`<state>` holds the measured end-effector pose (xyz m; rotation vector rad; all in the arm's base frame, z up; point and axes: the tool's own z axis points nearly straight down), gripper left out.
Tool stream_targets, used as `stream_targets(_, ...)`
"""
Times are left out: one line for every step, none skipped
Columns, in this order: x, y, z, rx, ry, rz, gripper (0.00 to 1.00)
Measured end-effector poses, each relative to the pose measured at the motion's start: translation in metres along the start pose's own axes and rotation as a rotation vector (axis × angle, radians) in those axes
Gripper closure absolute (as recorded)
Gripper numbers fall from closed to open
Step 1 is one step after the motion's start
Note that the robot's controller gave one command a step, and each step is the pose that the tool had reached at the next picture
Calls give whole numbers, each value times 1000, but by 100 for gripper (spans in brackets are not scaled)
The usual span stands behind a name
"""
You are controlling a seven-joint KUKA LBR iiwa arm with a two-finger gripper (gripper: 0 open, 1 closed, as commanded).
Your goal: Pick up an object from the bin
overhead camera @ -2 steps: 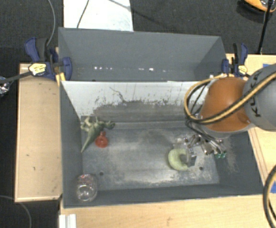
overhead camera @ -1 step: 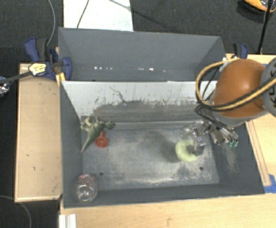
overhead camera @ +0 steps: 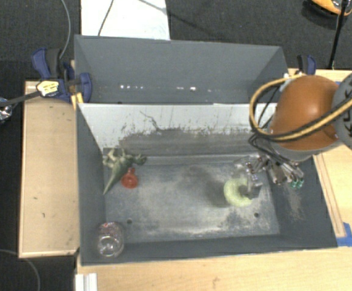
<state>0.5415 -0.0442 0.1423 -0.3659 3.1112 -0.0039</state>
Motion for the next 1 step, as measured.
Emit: stream_targets(-17, 17, -140, 1, -5, 1, 100)
